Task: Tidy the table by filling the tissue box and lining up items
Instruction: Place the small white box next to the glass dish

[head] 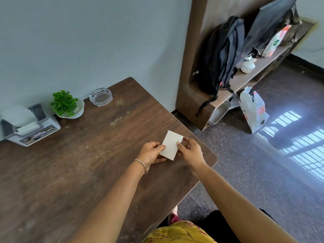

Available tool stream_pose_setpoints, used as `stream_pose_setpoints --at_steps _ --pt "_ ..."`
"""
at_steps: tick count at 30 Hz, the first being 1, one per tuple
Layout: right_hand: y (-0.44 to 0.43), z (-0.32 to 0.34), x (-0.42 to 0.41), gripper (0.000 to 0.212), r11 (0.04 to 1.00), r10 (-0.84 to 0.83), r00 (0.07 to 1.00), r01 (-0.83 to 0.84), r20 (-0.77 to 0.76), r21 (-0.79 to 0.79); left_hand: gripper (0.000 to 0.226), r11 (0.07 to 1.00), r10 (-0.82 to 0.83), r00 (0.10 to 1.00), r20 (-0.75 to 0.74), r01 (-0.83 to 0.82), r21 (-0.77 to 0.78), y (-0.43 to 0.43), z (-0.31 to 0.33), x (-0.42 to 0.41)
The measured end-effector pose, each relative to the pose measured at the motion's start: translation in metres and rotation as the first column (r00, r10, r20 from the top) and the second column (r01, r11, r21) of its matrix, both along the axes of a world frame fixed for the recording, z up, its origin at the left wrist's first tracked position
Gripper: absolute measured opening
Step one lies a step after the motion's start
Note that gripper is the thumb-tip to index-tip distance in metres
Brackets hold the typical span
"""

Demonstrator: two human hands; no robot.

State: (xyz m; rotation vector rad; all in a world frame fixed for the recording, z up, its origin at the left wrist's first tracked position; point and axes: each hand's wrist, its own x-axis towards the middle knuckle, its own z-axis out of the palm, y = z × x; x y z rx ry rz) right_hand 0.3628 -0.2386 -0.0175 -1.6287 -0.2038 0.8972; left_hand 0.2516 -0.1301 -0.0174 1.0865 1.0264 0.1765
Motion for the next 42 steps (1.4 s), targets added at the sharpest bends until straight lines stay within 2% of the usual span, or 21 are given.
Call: stream_pose_setpoints --at_steps 6,12,15,18,20,23,26,30,32,35,42 --pt "0.055 0.023 0.004 0.034 0.987 0.149 0.989 -0.149 -0.006 0.056 0.008 0.981 0.186 0.981 0.053 -0.188 0.039 0.038 0.026 -0.009" --pt "0.118 0.027 0.010 0.027 0.983 0.150 0.982 -0.135 -0.117 0.125 0.031 0.893 0.441 0.882 0.164 -0.450 0.022 0.083 0.037 -0.016" --pt "0.149 0.021 0.014 0.032 0.985 0.138 0.976 -0.117 -0.171 0.130 0.034 0.858 0.510 0.840 0.185 -0.513 -0.040 0.101 0.036 -0.013" --pt "0.174 0.016 0.019 0.026 0.987 0.135 0.973 -0.115 -0.189 0.116 0.037 0.830 0.556 0.812 0.180 -0.552 -0.072 0.113 0.032 -0.008" --pt "0.187 0.013 0.023 0.020 0.986 0.145 0.977 -0.129 -0.159 0.106 0.038 0.794 0.605 0.775 0.180 -0.603 -0.072 0.120 0.028 -0.003" --pt "0.200 0.005 0.025 0.026 0.982 0.178 0.982 -0.173 -0.060 0.081 0.039 0.712 0.698 0.701 0.150 -0.701 -0.040 0.129 0.021 0.006" --pt "0.211 0.000 0.026 0.030 0.977 0.206 0.978 -0.207 0.018 0.056 0.027 0.648 0.757 0.644 0.110 -0.762 0.003 0.138 0.014 0.014" --pt "0.228 -0.006 0.027 0.021 0.977 0.207 0.974 -0.211 0.088 0.031 0.020 0.587 0.807 0.588 0.058 -0.809 0.029 0.153 0.004 0.019" --pt "0.238 -0.011 0.028 0.013 0.978 0.206 0.968 -0.207 0.142 -0.005 0.024 0.567 0.822 0.569 0.033 -0.822 0.050 0.163 -0.003 0.022" --pt "0.255 -0.015 0.033 0.006 0.980 0.198 0.960 -0.193 0.199 -0.047 0.033 0.576 0.815 0.579 0.004 -0.811 0.099 0.179 -0.010 0.029" --pt "0.314 -0.015 0.056 0.011 0.970 0.220 0.922 -0.171 0.319 -0.173 0.044 0.674 0.719 0.695 -0.013 -0.692 0.258 0.226 -0.007 0.051"
